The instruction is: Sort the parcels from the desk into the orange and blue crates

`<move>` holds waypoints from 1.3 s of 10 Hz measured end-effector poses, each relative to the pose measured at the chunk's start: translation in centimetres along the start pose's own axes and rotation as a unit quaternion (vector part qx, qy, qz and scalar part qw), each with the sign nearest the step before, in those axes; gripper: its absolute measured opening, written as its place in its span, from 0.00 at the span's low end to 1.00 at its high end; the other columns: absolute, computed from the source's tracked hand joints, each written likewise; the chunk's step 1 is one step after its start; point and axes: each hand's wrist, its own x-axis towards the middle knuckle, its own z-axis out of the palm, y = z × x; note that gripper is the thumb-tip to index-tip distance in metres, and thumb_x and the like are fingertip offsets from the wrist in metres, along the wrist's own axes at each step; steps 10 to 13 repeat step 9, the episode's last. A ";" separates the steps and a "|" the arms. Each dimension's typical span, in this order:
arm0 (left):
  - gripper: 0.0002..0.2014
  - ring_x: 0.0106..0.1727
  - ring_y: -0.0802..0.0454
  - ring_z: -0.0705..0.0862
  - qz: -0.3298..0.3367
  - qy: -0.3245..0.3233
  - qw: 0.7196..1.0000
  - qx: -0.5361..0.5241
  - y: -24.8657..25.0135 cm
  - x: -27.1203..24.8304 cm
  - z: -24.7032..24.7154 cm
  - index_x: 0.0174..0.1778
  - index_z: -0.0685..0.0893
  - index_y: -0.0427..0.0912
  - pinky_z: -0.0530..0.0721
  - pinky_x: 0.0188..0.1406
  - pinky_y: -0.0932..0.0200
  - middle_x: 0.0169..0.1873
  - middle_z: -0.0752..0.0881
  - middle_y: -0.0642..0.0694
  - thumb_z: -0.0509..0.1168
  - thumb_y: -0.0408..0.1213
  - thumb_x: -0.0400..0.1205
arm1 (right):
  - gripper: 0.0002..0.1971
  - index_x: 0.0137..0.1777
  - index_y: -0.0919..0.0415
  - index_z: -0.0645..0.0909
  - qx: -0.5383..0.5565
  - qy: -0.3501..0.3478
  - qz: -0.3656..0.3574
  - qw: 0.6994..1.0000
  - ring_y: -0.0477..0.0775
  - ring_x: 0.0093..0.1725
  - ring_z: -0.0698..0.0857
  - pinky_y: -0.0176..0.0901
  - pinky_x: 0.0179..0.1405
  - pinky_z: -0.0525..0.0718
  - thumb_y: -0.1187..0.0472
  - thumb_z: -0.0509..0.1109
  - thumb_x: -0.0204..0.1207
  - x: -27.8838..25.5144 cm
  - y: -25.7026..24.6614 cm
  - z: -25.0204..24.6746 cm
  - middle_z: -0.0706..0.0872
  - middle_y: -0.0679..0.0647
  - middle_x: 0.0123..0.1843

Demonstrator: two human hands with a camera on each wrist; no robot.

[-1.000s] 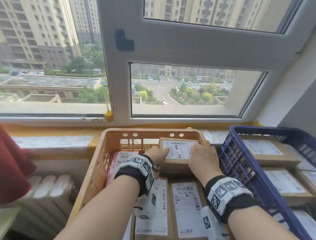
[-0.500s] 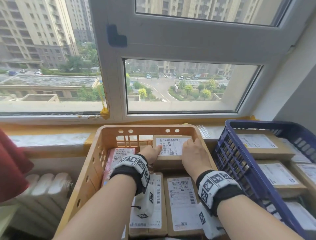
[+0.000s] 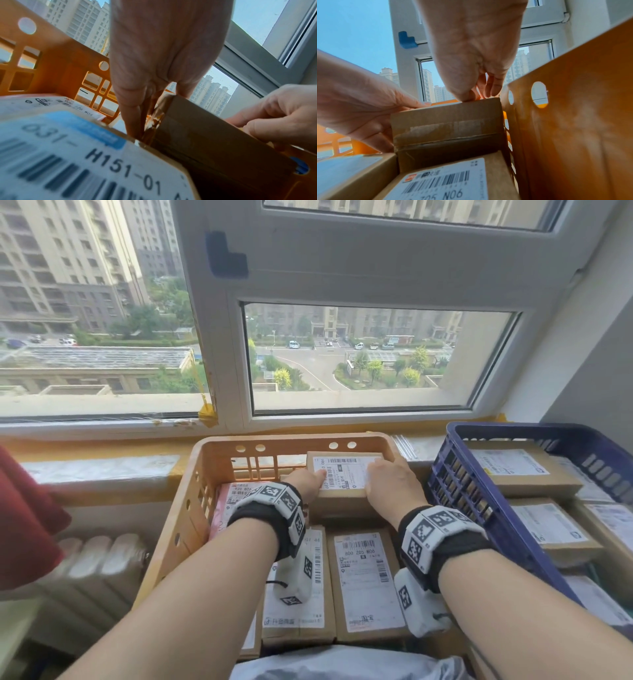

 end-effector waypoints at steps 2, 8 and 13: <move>0.20 0.36 0.53 0.81 0.005 0.067 0.996 0.057 0.4 -0.1 0.4 0.64 0.78 0.35 0.85 0.40 0.58 0.38 0.81 0.48 0.57 0.49 0.88 | 0.11 0.56 0.61 0.84 -0.032 -0.019 -0.022 0.999 0.58 0.79 0.67 0.50 0.69 0.78 0.60 0.61 0.83 0.6 0.9 0.6 0.75 0.53 0.71; 0.26 0.44 0.48 0.81 0.009 0.100 0.990 0.098 0.8 -4.0 -0.9 0.73 0.70 0.31 0.76 0.38 0.57 0.47 0.80 0.43 0.53 0.50 0.89 | 0.18 0.69 0.53 0.82 0.001 -0.026 -0.036 0.999 0.57 0.80 0.68 0.55 0.68 0.82 0.57 0.64 0.81 -1.3 0.5 -1.0 0.73 0.54 0.77; 0.27 0.41 0.50 0.80 0.003 0.114 0.989 0.097 1.0 -5.5 -1.3 0.74 0.70 0.31 0.75 0.33 0.60 0.47 0.80 0.43 0.52 0.51 0.89 | 0.20 0.71 0.51 0.80 0.005 -0.025 -0.034 0.999 0.56 0.79 0.70 0.55 0.67 0.82 0.56 0.64 0.80 -1.5 0.3 -1.7 0.70 0.54 0.80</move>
